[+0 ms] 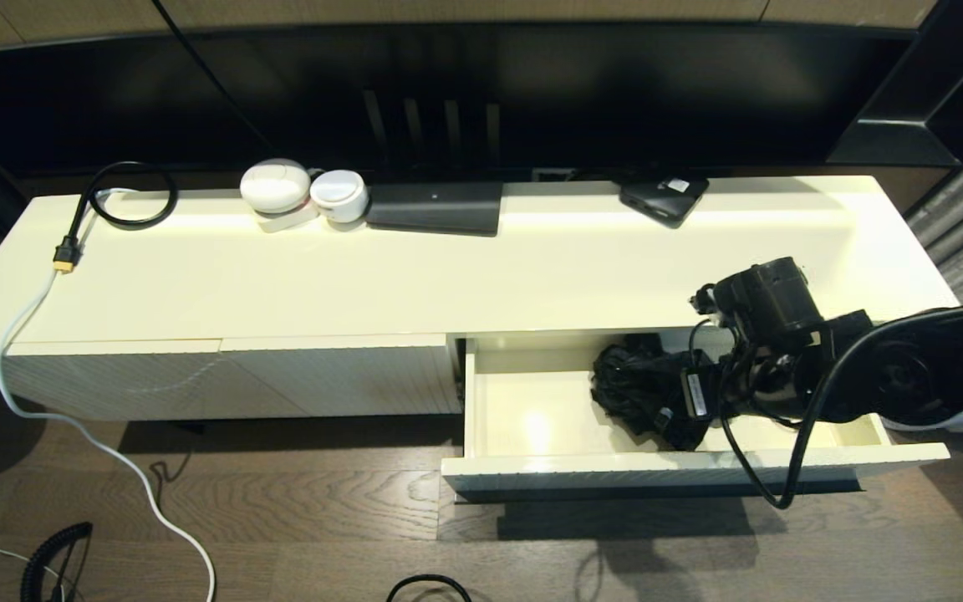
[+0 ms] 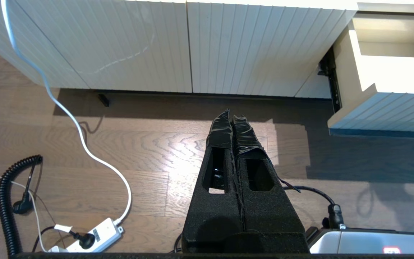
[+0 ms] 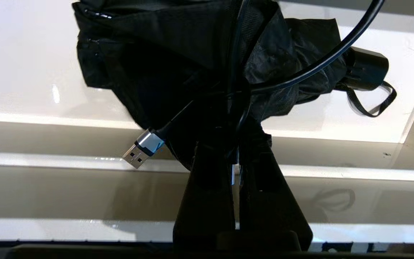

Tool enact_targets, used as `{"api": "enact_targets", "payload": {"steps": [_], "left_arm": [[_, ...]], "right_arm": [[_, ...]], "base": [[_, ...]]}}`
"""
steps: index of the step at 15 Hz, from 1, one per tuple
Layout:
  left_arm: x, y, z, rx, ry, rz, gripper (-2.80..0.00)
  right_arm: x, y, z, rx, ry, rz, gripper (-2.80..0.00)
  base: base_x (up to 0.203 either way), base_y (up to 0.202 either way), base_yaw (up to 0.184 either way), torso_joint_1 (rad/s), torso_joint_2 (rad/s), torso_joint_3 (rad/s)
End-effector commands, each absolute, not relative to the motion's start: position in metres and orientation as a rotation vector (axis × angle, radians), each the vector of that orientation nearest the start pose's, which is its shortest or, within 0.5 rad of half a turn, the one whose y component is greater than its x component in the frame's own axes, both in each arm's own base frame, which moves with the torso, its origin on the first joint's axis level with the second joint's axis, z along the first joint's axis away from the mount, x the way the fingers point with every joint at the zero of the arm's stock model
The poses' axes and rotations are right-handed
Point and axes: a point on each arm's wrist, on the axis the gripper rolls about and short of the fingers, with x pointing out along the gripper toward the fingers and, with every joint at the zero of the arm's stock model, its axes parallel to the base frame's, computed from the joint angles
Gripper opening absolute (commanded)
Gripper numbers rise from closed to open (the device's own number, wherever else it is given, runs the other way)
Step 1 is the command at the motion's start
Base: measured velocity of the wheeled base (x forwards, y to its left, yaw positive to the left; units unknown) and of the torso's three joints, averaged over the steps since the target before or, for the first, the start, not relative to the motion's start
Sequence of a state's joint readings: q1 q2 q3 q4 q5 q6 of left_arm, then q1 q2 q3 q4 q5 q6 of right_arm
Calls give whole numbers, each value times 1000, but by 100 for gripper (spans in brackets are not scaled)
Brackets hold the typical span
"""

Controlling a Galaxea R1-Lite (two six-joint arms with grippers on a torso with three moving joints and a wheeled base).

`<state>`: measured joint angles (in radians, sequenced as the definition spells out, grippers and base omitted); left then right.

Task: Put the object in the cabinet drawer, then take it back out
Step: Put the data cable in the drawer

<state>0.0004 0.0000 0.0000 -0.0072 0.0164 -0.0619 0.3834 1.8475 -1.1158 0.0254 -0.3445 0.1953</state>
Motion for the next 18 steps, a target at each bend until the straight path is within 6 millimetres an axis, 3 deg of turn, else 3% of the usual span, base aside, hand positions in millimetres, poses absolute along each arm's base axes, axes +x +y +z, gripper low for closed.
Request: {"api": "enact_targets", "payload": {"steps": [1,4,11,12,16,18], "left_arm": [[-23,0,76,-63,-8,17,-280],[-23,0,76,-63,-8,17,-280],[-23,0,76,-63,-8,18,-280],[-23,0,76,-63,-8,17,-280],[-23,0,76,-63,-8,17,-280],[-23,0,76,-63,-8,17,-280]], "right_arm": [[327,121,143,-93,741,-43,-280],[341,122,141,-79,719,-51,-280],[350,126,128,-83,712,-59,-280],[350,126,129,-82,708,-59,-10],[345,126,144,-73,671,-54,0],[337,126,160,-62,629,-47,0]], "base": [[0,0,0,0,0,0],[0,0,0,0,0,0],[0,0,0,0,0,0],[0,0,0,0,0,0],[0,0,0,0,0,0],[0,0,0,0,0,0]]}}
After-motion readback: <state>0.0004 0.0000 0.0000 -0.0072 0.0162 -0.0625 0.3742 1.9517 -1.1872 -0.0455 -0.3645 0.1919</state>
